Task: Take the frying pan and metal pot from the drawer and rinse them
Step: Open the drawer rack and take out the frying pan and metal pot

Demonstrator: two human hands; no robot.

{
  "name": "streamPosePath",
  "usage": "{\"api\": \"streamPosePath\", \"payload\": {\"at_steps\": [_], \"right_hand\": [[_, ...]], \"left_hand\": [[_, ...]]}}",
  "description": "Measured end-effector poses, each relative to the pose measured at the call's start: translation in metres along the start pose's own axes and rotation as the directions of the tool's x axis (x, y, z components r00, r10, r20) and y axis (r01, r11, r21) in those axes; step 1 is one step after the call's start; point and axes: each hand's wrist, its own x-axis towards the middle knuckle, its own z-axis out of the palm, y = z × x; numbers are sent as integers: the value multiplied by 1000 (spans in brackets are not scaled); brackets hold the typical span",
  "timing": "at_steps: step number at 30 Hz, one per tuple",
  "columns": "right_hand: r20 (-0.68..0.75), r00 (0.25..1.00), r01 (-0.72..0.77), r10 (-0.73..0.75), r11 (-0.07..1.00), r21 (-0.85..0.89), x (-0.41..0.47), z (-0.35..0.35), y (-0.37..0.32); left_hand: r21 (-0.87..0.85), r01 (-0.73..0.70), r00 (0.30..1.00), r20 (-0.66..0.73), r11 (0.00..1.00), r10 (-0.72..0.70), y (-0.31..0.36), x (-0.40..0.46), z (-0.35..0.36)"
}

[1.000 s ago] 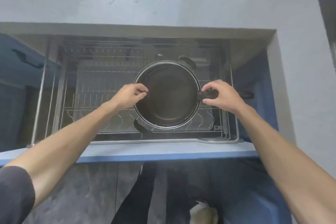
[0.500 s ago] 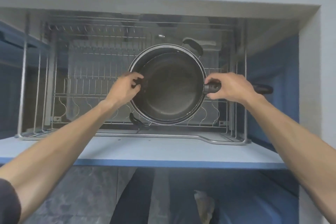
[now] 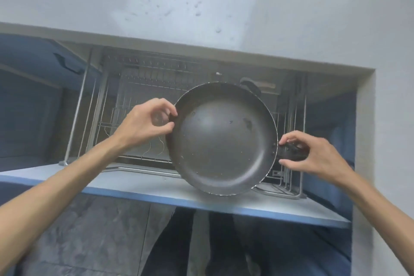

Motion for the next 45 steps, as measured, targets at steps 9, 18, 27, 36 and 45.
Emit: {"api": "streamPosePath", "payload": {"at_steps": [9, 18, 27, 36, 45], "right_hand": [[8, 984, 177, -177, 979, -100, -18, -49, -107], [-59, 930, 343, -363, 914, -218, 95, -127, -254], [-104, 917, 352, -385, 905, -240, 224, -108, -315], [-204, 868, 372, -454, 864, -341, 254, -93, -297], [-276, 803, 529, -529, 845, -78, 123, -50, -142]], "left_hand": [[23, 81, 983, -169, 996, -76, 38, -62, -106], [-53, 139, 913, -379, 989, -148, 30, 0, -230], [-61, 247, 831, -499, 967, -244, -35, 105, -283], [-189, 194, 850, -458, 963, -261, -62, 146, -266], [-32, -71, 960, -274, 997, 60, -45, -4, -93]]}}
